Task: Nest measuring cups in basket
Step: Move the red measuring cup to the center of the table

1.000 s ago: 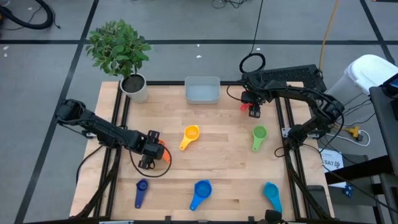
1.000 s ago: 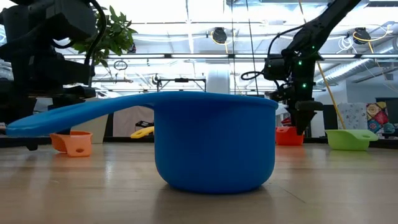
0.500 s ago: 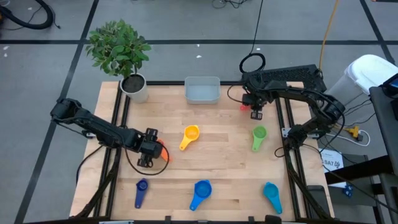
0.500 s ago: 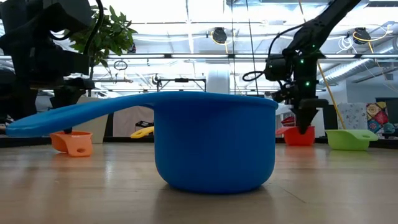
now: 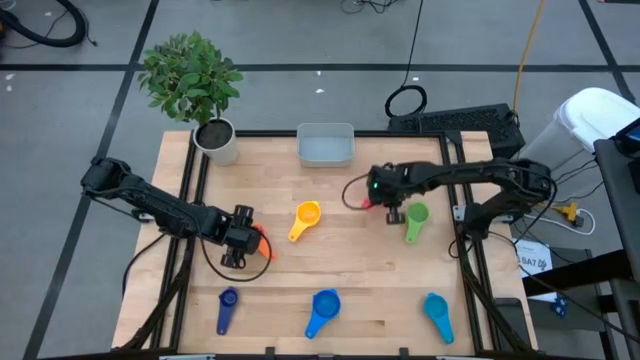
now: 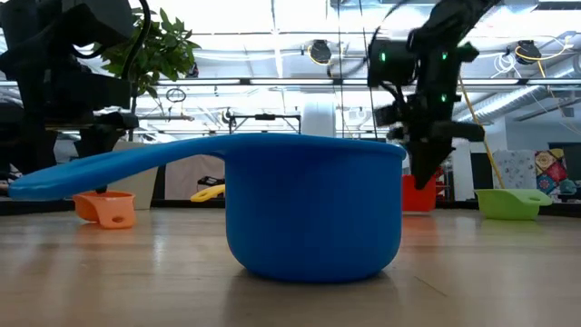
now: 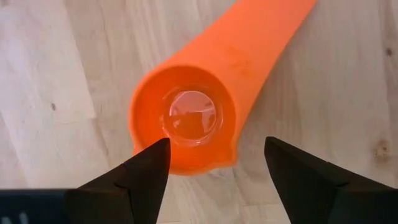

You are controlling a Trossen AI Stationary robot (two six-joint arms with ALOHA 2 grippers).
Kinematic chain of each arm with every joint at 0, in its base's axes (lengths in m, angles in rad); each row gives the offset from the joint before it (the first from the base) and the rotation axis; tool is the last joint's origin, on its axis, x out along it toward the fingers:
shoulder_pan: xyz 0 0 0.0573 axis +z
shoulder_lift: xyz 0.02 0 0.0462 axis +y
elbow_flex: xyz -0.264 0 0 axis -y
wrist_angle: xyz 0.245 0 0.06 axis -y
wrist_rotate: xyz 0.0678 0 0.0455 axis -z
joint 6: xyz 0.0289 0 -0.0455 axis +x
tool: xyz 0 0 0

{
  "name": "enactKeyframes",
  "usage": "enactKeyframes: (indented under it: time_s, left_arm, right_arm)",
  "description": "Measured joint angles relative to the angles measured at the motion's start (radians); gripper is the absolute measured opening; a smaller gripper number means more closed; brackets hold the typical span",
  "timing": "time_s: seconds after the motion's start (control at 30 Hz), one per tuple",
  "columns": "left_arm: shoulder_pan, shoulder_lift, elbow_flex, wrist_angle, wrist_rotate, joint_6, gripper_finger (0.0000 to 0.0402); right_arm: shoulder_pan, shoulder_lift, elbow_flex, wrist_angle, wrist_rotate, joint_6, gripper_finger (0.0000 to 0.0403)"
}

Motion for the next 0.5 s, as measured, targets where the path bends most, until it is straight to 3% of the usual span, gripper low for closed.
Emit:
enactKeyframes:
  time_s: [0.23,0.5]
  left_arm:
    - [0.0,0.0,0.0,0.005,-0.022,0.013,0.0275]
    - [0.016,0.0,0.0,0.016,-0.052,0.046,0.0253]
  right_arm:
    - [0.191,0.002,0.059,0.034,-0.003,0.143,0.0001]
    - [0.341,0.067,0.157,0.062,-0.019,0.252,0.0]
